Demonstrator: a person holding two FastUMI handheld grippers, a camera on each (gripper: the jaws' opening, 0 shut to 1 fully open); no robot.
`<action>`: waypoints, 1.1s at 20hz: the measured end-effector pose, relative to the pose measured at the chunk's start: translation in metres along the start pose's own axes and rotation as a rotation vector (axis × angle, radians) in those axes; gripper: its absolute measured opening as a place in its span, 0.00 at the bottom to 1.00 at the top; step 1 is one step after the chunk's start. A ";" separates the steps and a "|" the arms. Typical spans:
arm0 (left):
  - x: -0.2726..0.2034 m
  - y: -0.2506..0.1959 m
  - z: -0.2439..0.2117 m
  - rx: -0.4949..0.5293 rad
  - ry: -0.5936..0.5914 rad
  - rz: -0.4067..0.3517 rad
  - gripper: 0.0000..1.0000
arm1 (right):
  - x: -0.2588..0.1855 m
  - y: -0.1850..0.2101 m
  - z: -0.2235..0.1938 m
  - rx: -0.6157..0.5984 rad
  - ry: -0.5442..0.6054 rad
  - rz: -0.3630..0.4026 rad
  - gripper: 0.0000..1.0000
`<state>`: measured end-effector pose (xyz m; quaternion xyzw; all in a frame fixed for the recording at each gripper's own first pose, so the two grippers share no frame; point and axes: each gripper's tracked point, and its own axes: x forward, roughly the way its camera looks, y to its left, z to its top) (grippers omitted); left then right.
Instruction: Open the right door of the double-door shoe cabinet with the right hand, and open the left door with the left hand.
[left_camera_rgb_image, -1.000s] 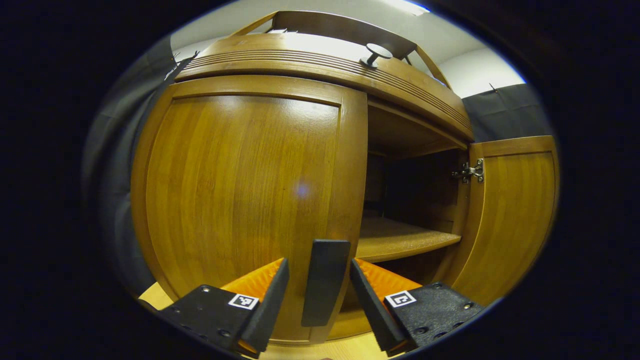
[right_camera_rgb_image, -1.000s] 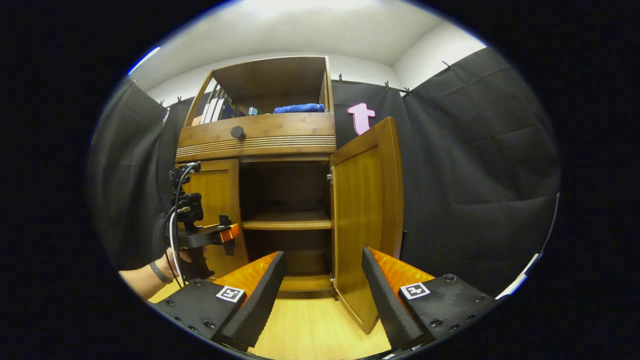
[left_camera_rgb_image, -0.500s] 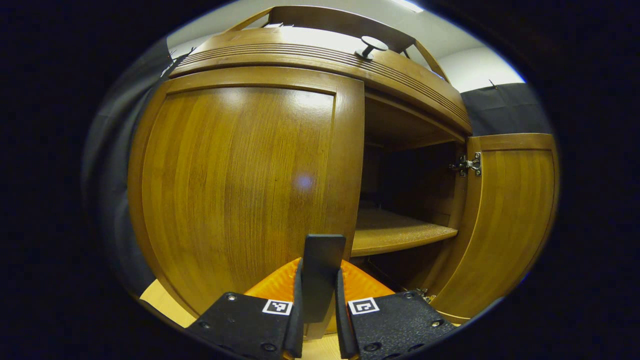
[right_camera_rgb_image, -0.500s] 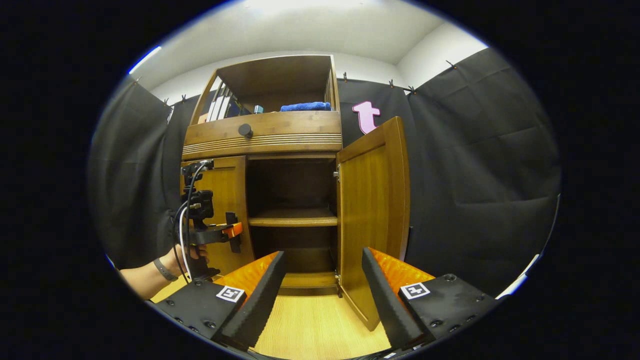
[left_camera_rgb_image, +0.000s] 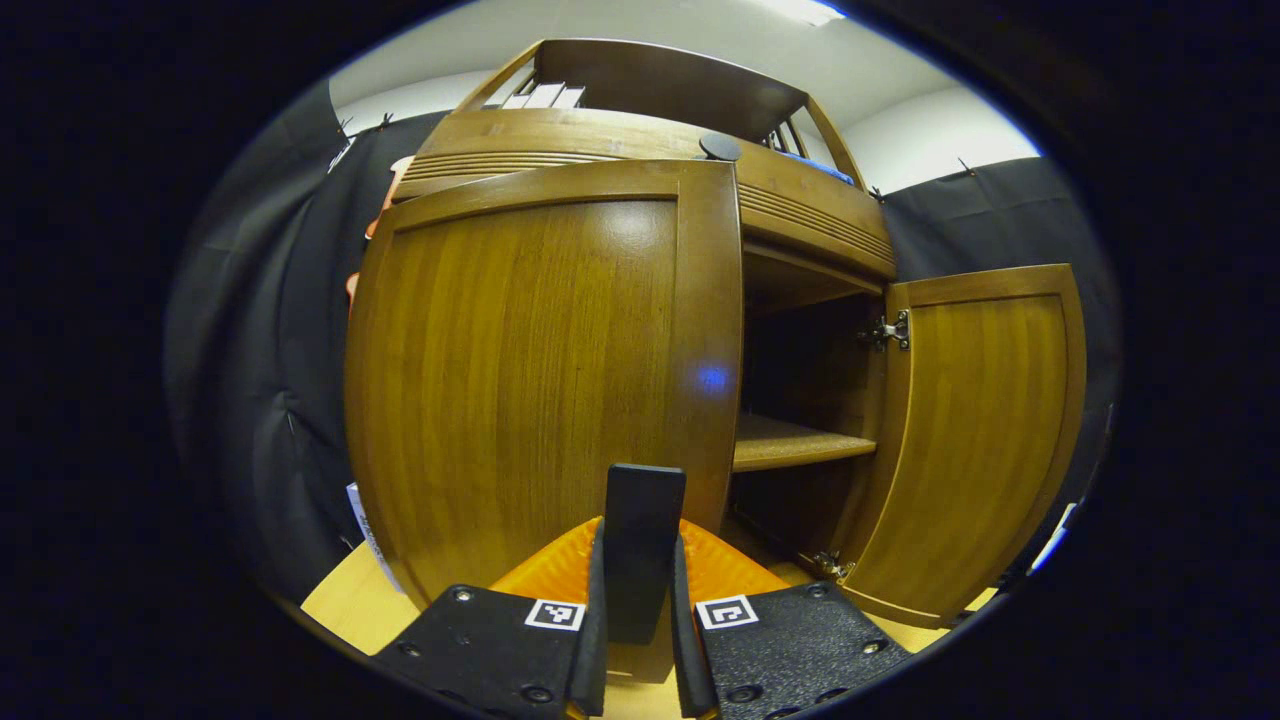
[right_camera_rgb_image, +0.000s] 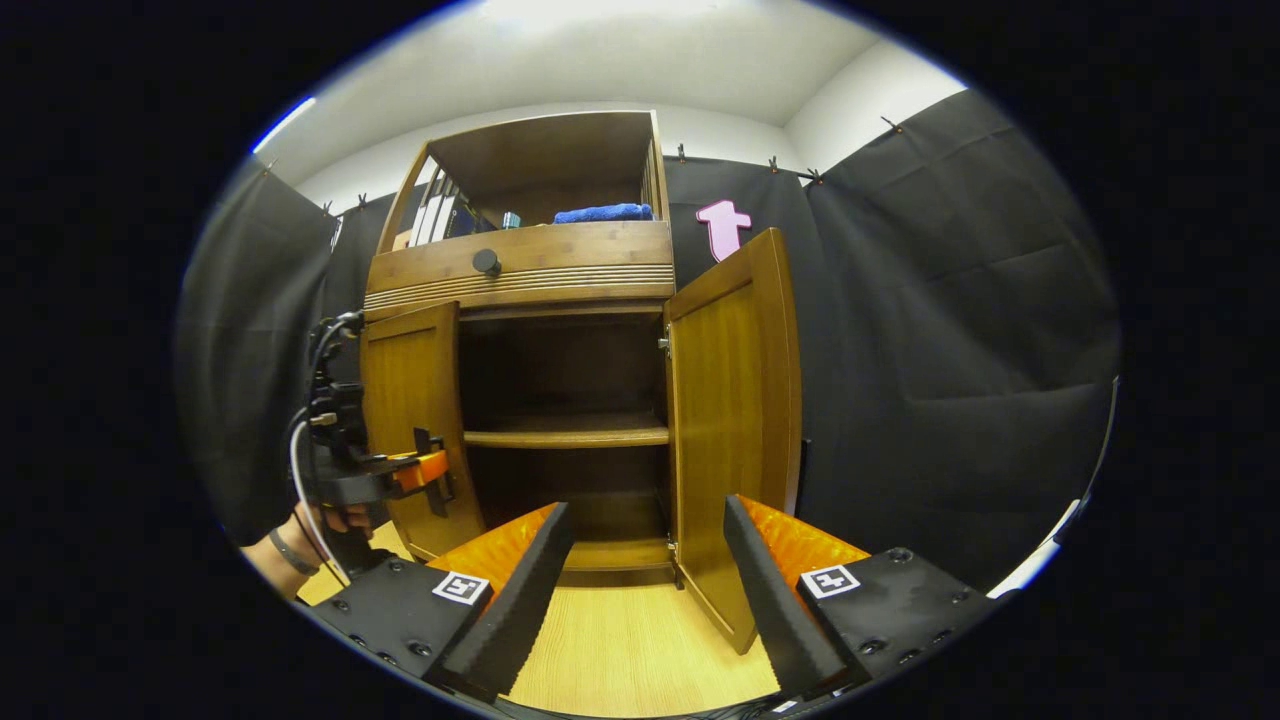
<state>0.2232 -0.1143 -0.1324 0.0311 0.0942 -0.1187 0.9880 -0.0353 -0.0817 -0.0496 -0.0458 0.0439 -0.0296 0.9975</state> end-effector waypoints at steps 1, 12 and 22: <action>-0.005 0.001 0.000 0.000 0.004 -0.003 0.27 | 0.001 0.000 0.000 -0.002 -0.002 0.002 1.00; -0.054 0.044 0.007 0.055 0.000 0.117 0.27 | 0.019 0.019 -0.007 0.014 0.012 0.063 0.94; -0.081 0.110 0.016 0.090 -0.033 0.304 0.09 | 0.035 0.026 -0.012 0.020 0.013 0.076 0.97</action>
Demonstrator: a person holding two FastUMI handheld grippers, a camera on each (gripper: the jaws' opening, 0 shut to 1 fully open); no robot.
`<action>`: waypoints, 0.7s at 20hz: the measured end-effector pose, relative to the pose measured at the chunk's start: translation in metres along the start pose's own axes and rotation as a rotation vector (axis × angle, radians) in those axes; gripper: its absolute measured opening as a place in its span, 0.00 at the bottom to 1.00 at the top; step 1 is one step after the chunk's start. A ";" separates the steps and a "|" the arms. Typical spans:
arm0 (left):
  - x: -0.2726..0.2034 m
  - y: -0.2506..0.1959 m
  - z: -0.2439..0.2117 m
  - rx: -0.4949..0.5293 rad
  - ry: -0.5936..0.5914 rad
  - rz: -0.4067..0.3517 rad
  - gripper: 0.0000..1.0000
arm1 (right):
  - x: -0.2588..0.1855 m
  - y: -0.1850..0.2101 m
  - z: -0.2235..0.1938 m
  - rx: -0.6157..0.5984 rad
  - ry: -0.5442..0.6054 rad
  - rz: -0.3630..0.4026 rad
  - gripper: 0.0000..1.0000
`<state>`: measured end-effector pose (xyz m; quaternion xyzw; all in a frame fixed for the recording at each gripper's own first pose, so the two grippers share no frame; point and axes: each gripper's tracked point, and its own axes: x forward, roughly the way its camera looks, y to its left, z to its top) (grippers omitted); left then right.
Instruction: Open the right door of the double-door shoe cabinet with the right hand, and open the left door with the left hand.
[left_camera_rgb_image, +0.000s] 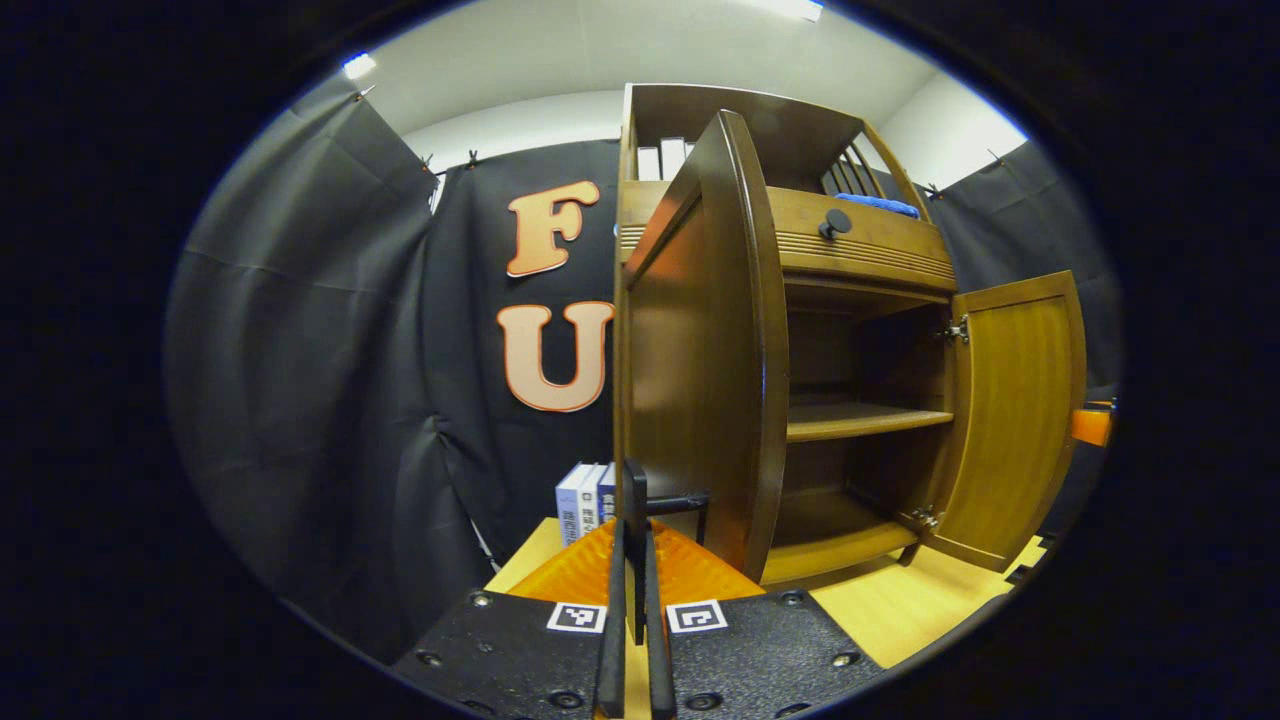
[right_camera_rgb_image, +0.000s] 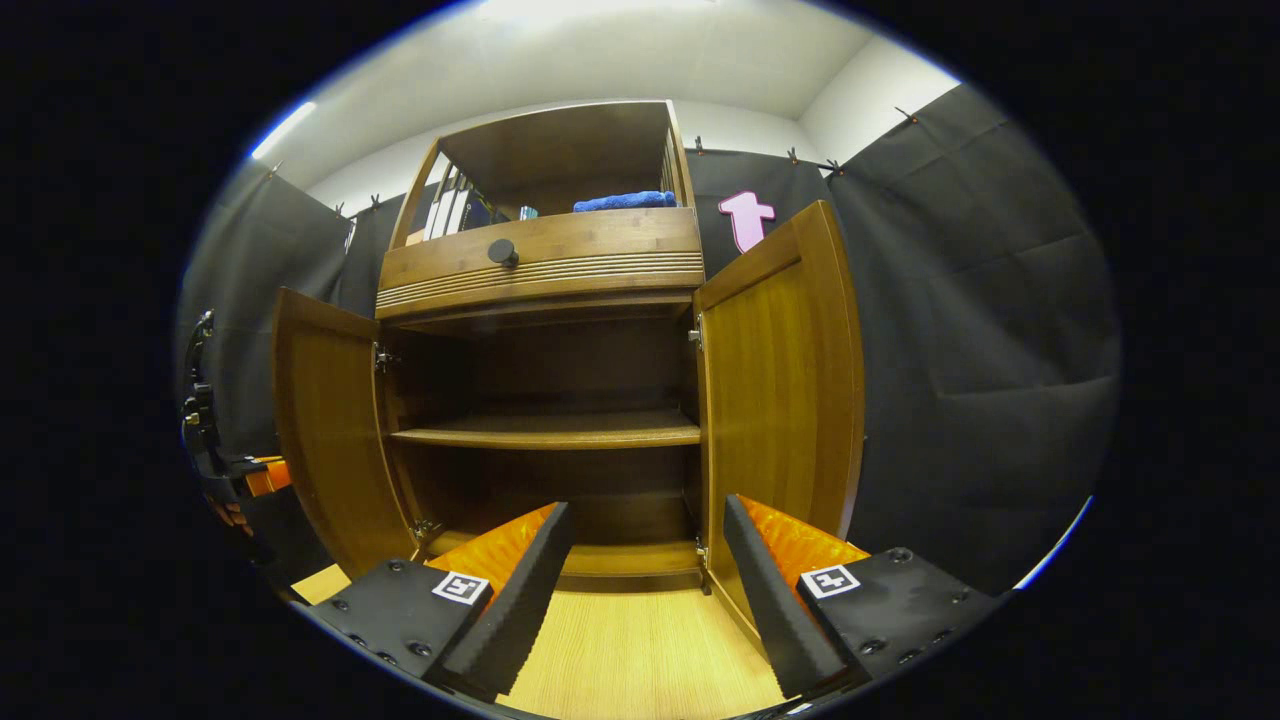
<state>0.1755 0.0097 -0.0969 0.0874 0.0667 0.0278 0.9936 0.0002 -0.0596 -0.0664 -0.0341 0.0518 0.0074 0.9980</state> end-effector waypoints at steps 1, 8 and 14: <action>0.000 0.006 0.001 -0.003 -0.001 0.015 0.11 | 0.001 0.000 -0.001 -0.002 0.003 0.001 1.00; 0.001 -0.004 0.000 -0.097 -0.037 -0.131 0.06 | 0.006 -0.001 -0.002 -0.010 0.010 -0.004 0.94; -0.004 0.000 -0.002 -0.044 -0.024 -0.193 0.10 | 0.004 -0.003 -0.002 -0.014 0.015 -0.009 1.00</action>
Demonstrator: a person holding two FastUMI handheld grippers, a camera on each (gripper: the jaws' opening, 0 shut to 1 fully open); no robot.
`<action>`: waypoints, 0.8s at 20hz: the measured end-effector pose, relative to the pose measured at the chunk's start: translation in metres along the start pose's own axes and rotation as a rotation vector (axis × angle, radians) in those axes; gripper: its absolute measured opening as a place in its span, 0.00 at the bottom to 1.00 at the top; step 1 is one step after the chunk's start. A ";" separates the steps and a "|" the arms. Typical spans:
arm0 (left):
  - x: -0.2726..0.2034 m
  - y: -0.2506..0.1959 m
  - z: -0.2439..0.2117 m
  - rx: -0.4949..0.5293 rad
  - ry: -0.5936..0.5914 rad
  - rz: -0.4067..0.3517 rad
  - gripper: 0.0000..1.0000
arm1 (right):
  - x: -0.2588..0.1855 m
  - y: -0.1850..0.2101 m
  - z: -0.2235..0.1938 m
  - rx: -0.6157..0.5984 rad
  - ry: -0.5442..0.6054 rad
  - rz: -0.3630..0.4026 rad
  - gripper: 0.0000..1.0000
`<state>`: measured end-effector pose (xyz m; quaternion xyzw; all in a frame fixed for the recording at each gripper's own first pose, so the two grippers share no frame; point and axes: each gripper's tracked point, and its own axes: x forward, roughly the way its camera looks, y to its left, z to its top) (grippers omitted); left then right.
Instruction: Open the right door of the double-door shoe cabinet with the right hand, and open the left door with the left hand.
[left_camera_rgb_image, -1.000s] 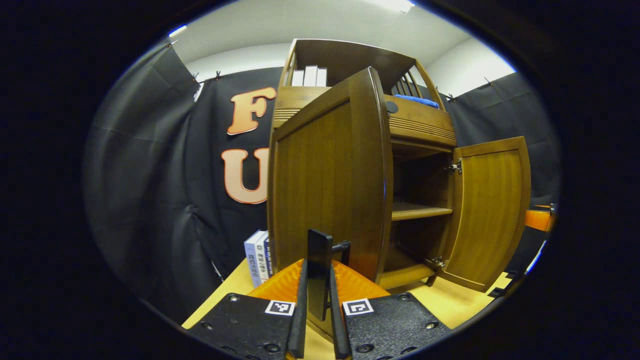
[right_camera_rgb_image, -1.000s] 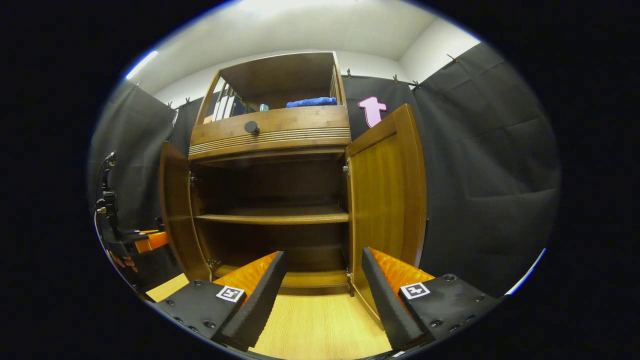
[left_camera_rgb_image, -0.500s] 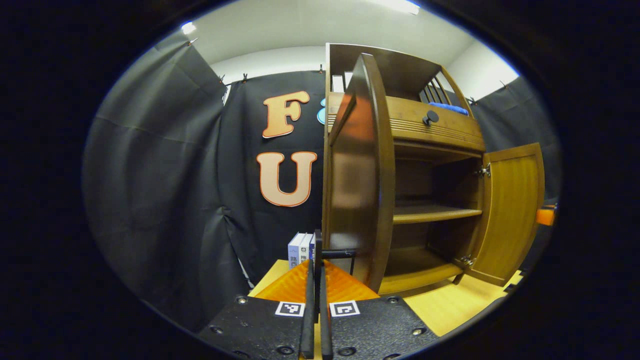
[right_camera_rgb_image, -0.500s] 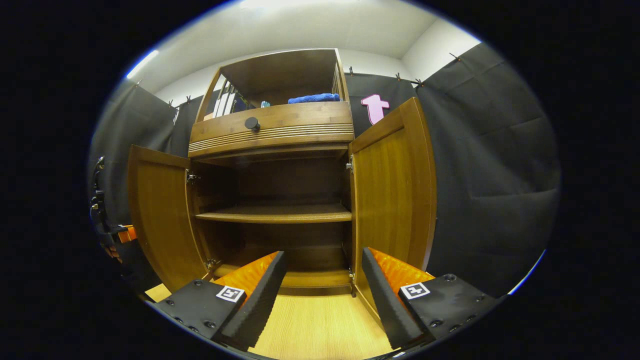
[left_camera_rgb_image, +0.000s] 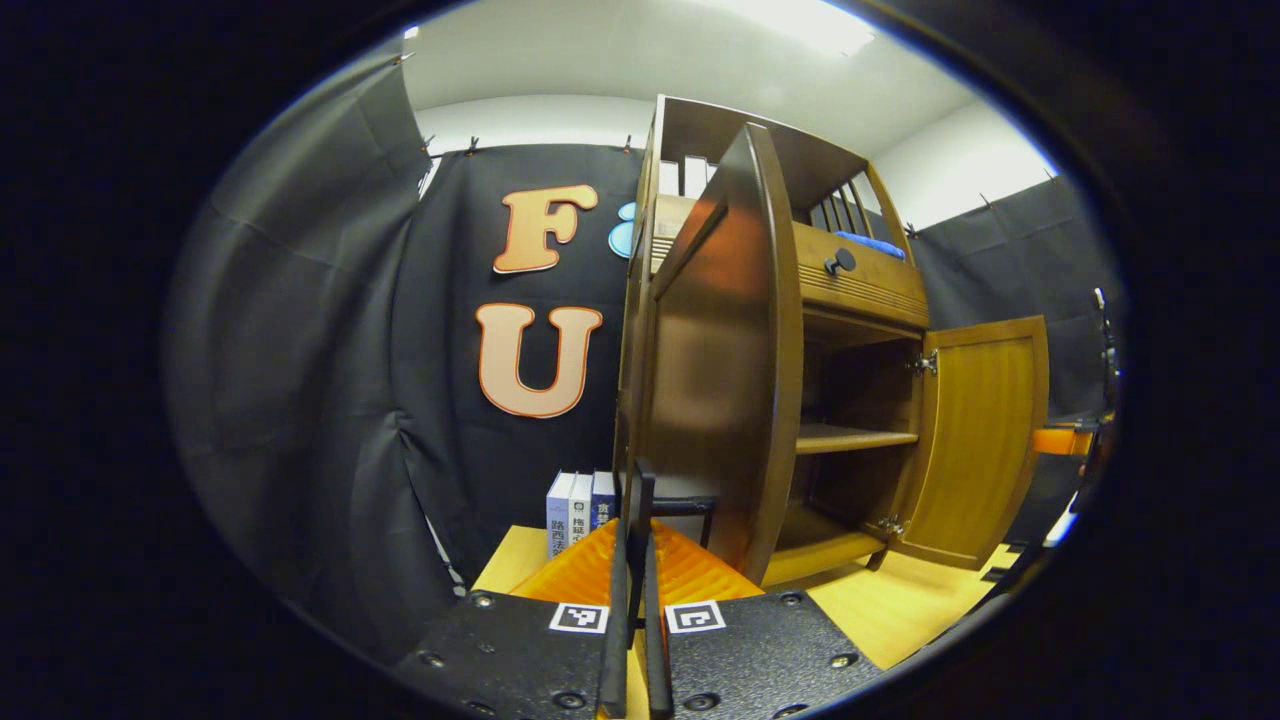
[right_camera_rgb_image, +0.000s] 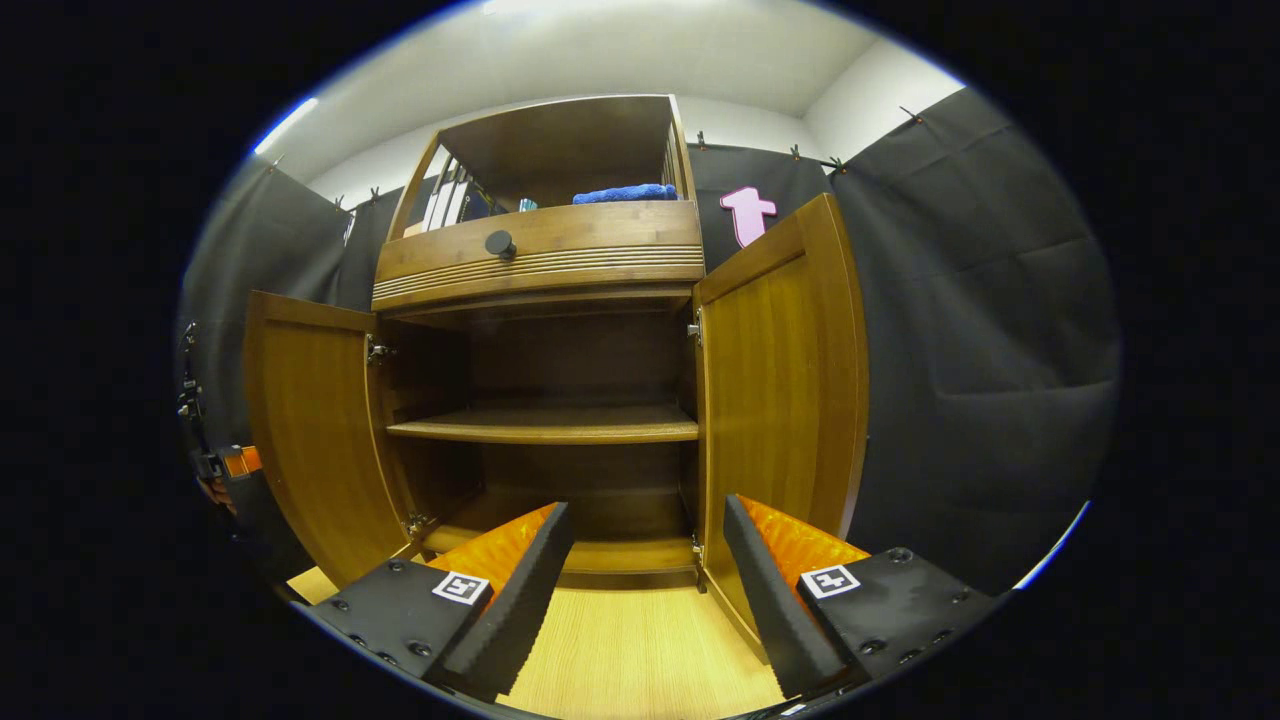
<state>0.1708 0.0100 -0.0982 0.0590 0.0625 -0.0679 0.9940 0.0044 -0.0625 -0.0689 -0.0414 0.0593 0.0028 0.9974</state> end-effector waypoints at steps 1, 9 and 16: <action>-0.004 0.006 0.000 0.033 0.008 0.011 0.07 | 0.000 0.000 0.001 -0.003 -0.003 -0.001 0.97; -0.029 0.003 0.024 0.031 -0.066 0.062 0.04 | 0.006 0.013 -0.002 0.012 -0.002 0.029 0.94; -0.017 -0.039 0.046 -0.022 -0.126 0.022 0.03 | 0.007 0.019 -0.004 0.007 0.001 0.051 0.94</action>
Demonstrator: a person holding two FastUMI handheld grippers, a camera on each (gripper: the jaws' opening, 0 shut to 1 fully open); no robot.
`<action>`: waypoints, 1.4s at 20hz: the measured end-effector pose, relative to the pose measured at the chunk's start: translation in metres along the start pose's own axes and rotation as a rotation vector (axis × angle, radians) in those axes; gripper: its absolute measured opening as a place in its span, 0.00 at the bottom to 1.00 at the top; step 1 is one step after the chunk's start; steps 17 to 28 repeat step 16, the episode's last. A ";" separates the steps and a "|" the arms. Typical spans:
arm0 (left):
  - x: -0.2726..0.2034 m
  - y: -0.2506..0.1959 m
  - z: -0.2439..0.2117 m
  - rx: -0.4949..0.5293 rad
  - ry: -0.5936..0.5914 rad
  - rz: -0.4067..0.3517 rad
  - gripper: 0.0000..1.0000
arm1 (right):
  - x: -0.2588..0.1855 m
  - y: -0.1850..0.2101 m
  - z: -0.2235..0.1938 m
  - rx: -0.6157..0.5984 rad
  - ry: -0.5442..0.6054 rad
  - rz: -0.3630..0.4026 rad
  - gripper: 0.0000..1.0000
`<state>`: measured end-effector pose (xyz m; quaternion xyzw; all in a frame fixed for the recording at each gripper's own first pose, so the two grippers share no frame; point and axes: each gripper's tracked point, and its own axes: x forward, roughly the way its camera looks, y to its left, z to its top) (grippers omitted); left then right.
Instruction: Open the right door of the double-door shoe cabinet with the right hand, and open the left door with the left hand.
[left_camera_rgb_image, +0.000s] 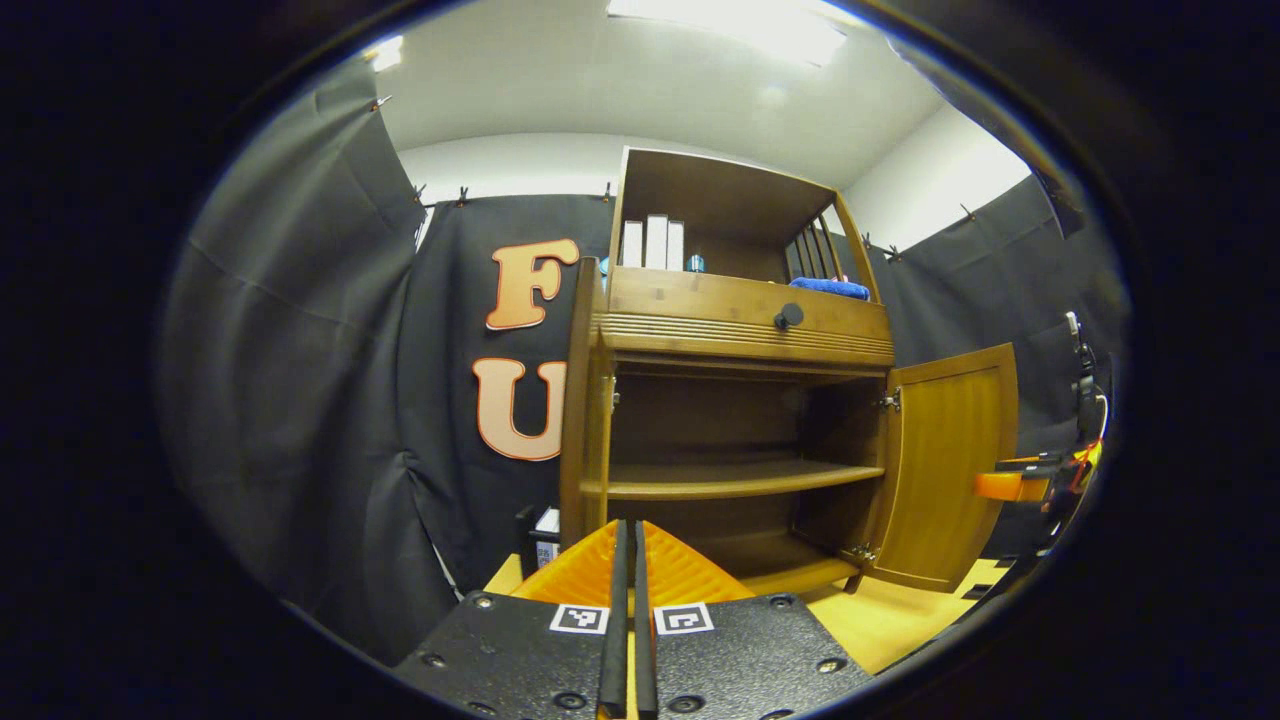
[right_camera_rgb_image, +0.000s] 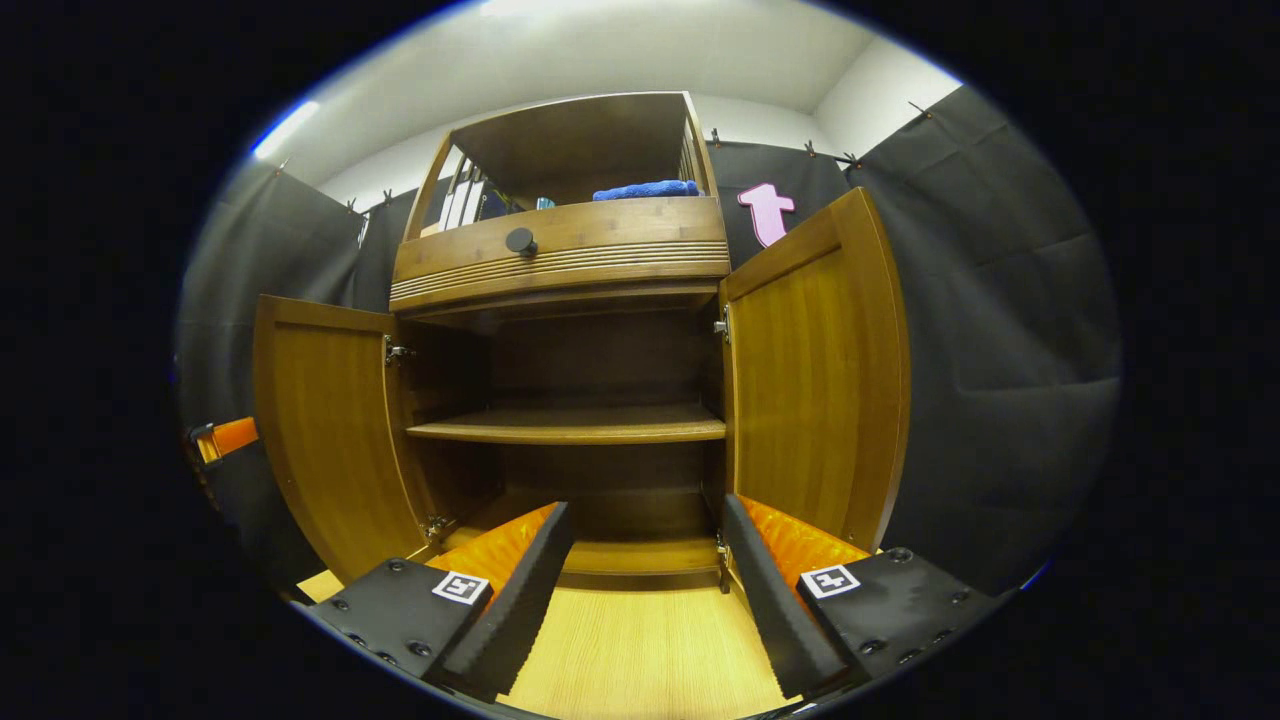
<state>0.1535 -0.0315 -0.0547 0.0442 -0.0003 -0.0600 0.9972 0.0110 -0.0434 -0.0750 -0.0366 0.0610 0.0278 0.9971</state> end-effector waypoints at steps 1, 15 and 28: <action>0.002 -0.007 -0.001 -0.012 0.005 -0.013 0.03 | -0.001 -0.002 0.000 -0.001 -0.003 -0.007 0.94; 0.024 -0.049 -0.038 -0.002 0.109 -0.002 0.04 | -0.009 -0.017 -0.007 0.000 -0.001 -0.074 0.94; 0.025 -0.049 -0.040 0.005 0.116 -0.001 0.23 | -0.008 -0.017 -0.008 0.000 0.000 -0.074 0.94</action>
